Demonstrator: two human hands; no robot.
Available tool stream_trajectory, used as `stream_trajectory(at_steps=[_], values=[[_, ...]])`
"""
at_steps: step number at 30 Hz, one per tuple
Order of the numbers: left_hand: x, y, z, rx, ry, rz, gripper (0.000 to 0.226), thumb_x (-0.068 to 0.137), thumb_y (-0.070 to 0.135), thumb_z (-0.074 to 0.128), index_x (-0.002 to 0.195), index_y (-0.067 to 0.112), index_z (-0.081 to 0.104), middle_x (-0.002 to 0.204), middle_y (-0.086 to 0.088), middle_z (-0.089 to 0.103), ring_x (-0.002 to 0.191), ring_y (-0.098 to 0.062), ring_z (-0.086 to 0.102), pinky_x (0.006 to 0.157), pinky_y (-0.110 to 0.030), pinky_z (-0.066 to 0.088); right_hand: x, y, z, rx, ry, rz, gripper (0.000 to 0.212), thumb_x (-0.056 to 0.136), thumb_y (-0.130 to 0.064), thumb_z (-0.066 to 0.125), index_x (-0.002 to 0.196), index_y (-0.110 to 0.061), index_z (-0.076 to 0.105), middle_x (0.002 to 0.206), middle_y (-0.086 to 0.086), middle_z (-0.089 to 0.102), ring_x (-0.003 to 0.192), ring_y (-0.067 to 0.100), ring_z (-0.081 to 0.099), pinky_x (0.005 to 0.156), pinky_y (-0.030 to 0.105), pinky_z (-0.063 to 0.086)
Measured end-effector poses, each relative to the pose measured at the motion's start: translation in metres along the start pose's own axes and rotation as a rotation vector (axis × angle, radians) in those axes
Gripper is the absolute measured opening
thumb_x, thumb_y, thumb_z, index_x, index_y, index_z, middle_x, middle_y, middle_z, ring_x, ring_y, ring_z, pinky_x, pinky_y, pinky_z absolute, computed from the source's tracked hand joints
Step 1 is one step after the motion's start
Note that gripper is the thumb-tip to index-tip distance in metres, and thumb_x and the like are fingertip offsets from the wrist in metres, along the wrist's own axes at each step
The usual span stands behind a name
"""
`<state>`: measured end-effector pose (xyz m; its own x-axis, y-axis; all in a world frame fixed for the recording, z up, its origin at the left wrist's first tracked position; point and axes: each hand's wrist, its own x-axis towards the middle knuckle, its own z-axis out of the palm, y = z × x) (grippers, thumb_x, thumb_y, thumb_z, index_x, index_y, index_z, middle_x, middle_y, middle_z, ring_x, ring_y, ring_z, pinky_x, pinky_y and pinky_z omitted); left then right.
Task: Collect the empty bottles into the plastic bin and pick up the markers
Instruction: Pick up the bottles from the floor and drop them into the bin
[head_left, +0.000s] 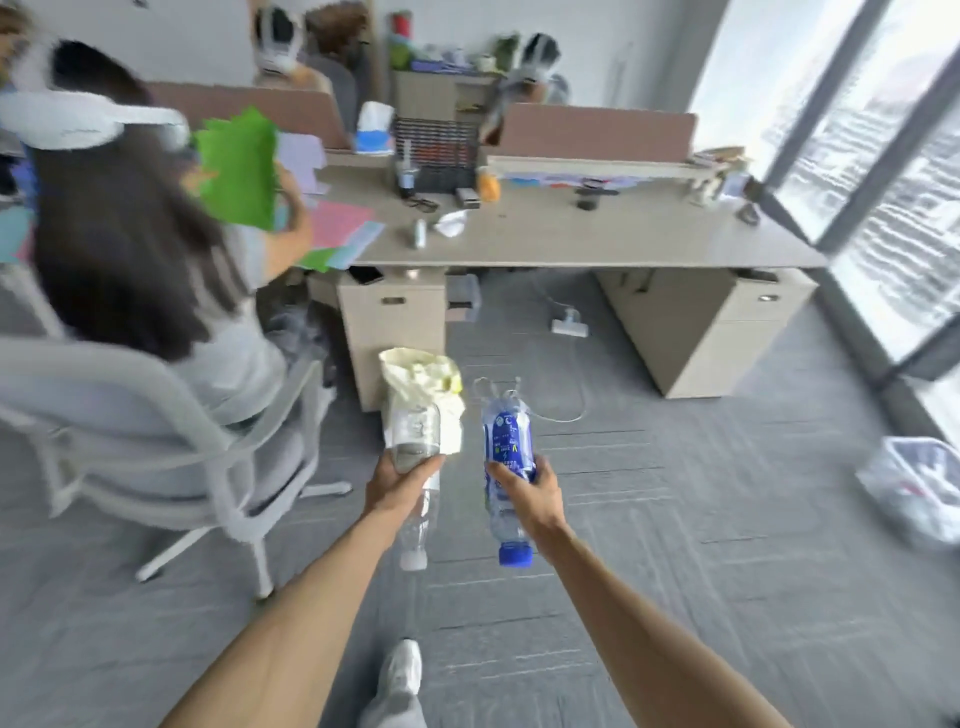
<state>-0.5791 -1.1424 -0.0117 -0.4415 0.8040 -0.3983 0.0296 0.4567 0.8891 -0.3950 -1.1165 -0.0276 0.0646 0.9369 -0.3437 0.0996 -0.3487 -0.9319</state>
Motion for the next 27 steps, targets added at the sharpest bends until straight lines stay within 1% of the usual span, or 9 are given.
stream_trajectory(at_steps=[5, 9, 12, 15, 18, 21, 23, 25, 27], values=[[0.089, 0.04, 0.085, 0.098, -0.229, 0.008, 0.072, 0.052, 0.065, 0.076, 0.108, 0.023, 0.058, 0.109, -0.005, 0.067, 0.094, -0.026, 0.063, 0.076, -0.029, 0.051, 0.072, -0.014, -0.044, 0.019, 0.233, 0.051, 0.047, 0.07, -0.037, 0.083, 0.108, -0.02, 0.062, 0.087, -0.002, 0.073, 0.071, 0.011, 0.07, 0.069, 0.03, 0.057], [0.145, 0.079, 0.152, 0.192, -0.399, 0.005, 0.08, 0.041, 0.072, 0.073, 0.105, 0.027, 0.056, 0.104, -0.004, 0.067, 0.092, -0.028, 0.067, 0.083, -0.045, 0.057, 0.122, -0.038, -0.084, 0.06, 0.365, 0.083, 0.036, 0.077, -0.03, 0.082, 0.104, -0.02, 0.061, 0.08, -0.001, 0.07, 0.055, 0.001, 0.066, 0.052, 0.022, 0.053], [0.174, 0.107, 0.21, 0.266, -0.48, 0.051, 0.086, 0.039, 0.077, 0.073, 0.107, 0.027, 0.056, 0.105, -0.004, 0.067, 0.094, -0.03, 0.067, 0.085, -0.046, 0.056, 0.158, -0.049, -0.118, 0.068, 0.459, 0.105, 0.049, 0.063, -0.045, 0.082, 0.103, -0.023, 0.061, 0.088, 0.003, 0.073, 0.066, 0.011, 0.07, 0.06, 0.031, 0.06], [0.202, 0.127, 0.276, 0.322, -0.566, 0.072, 0.086, 0.04, 0.076, 0.075, 0.11, 0.03, 0.059, 0.107, -0.003, 0.068, 0.093, -0.026, 0.067, 0.084, -0.042, 0.057, 0.198, -0.052, -0.156, 0.066, 0.525, 0.11, 0.042, 0.071, -0.038, 0.082, 0.104, -0.024, 0.06, 0.091, 0.003, 0.073, 0.068, 0.012, 0.069, 0.061, 0.032, 0.06], [0.215, 0.16, 0.335, 0.336, -0.578, 0.125, 0.084, 0.042, 0.075, 0.076, 0.11, 0.029, 0.059, 0.104, -0.001, 0.069, 0.088, -0.023, 0.068, 0.076, -0.038, 0.059, 0.246, -0.052, -0.195, 0.016, 0.541, 0.104, 0.04, 0.075, -0.036, 0.081, 0.106, -0.029, 0.056, 0.09, -0.007, 0.07, 0.074, 0.012, 0.069, 0.072, 0.037, 0.061], [0.221, 0.199, 0.379, 0.339, -0.541, 0.15, 0.055, 0.066, 0.053, 0.078, 0.106, 0.024, 0.055, 0.097, 0.002, 0.064, 0.081, -0.016, 0.062, 0.06, -0.025, 0.047, 0.295, -0.057, -0.235, 0.031, 0.513, 0.117, 0.046, 0.077, -0.036, 0.08, 0.114, -0.02, 0.058, 0.089, -0.005, 0.069, 0.075, 0.012, 0.068, 0.065, 0.031, 0.056], [0.229, 0.221, 0.407, 0.358, -0.507, 0.16, 0.055, 0.067, 0.052, 0.078, 0.107, 0.024, 0.053, 0.098, 0.0, 0.062, 0.086, -0.018, 0.059, 0.063, -0.025, 0.043, 0.324, -0.067, -0.26, 0.058, 0.495, 0.107, 0.049, 0.078, -0.034, 0.08, 0.118, -0.017, 0.057, 0.091, -0.004, 0.07, 0.074, 0.011, 0.068, 0.061, 0.024, 0.051], [0.239, 0.241, 0.44, 0.357, -0.482, 0.18, 0.064, 0.06, 0.058, 0.075, 0.111, 0.024, 0.054, 0.102, -0.003, 0.064, 0.091, -0.023, 0.061, 0.068, -0.028, 0.045, 0.351, -0.079, -0.287, 0.087, 0.492, 0.077, 0.05, 0.079, -0.034, 0.079, 0.12, -0.017, 0.056, 0.092, -0.003, 0.069, 0.073, 0.01, 0.067, 0.058, 0.021, 0.049], [0.246, 0.253, 0.475, 0.371, -0.487, 0.169, 0.062, 0.065, 0.054, 0.077, 0.114, 0.023, 0.054, 0.105, -0.005, 0.065, 0.092, -0.024, 0.062, 0.07, -0.03, 0.047, 0.374, -0.089, -0.315, 0.117, 0.49, 0.077, 0.05, 0.079, -0.035, 0.079, 0.12, -0.017, 0.054, 0.094, -0.002, 0.068, 0.075, 0.012, 0.067, 0.059, 0.022, 0.049]])
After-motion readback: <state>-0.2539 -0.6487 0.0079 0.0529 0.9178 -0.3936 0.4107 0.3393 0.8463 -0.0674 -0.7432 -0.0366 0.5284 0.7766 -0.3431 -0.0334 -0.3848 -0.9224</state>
